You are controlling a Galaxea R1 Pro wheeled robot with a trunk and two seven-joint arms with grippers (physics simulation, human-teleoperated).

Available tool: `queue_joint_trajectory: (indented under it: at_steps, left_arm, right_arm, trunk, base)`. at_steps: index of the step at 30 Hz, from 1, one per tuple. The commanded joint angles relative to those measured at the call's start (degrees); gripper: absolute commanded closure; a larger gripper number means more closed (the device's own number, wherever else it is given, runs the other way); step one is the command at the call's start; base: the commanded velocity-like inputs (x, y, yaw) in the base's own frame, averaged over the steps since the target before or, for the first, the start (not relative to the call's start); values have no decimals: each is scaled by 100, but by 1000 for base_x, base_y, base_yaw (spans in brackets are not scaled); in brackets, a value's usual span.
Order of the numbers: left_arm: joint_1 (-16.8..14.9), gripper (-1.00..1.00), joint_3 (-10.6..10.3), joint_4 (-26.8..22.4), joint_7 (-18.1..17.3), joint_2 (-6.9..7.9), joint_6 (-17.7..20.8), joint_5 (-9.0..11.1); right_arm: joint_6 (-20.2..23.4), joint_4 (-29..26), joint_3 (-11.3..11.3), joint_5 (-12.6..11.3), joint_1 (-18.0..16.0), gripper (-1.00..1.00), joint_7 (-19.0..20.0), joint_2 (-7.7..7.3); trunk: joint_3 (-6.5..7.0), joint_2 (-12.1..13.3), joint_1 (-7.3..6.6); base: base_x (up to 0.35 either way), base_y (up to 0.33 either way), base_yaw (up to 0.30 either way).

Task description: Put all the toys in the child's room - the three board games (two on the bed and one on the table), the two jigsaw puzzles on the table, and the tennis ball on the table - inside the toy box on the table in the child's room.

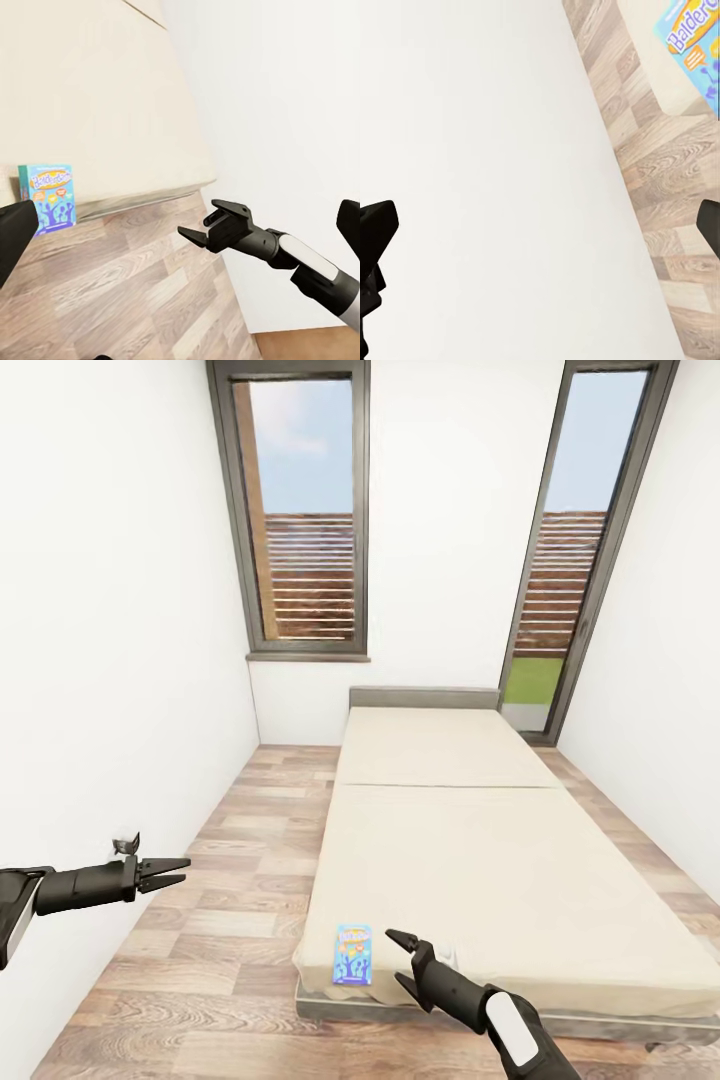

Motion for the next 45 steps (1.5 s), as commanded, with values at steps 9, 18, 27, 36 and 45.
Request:
queue_joint_trajectory:
  at_steps: [9, 18, 27, 36, 45]
  left_arm:
    - [-5, -100, 8, -3, -43, -2, 55, -33]
    - [-5, -100, 5, -3, -43, -1, 53, -15]
    - [-5, -100, 17, -3, -43, 0, 52, -7]
    - [-5, -100, 32, -3, -43, 3, 45, 0]
    - [-5, -100, 44, -3, -43, 6, 44, 3]
  right_arm:
    - [12, 180, -39, 29, -8, -100, -4, -45]
    - [-225, 376, -32, 0, -13, -100, 3, -173]
    - [-266, 400, -31, -9, -14, -100, 45, -195]
    - [-266, 402, -30, -9, -14, -100, 57, -197]
    - [-273, 403, -30, -6, -13, -100, 58, -197]
  trunk:
    - [-169, -367, 198]
    - [-330, -728, 396]
    - [-492, -1089, 594]
    - [-653, -1449, 791]
    - [-815, -1810, 989]
  base:
    - [0, 0, 0]
    - [0, 0, 0]
    - [0, 0, 0]
    - [0, 0, 0]
    - [0, 0, 0]
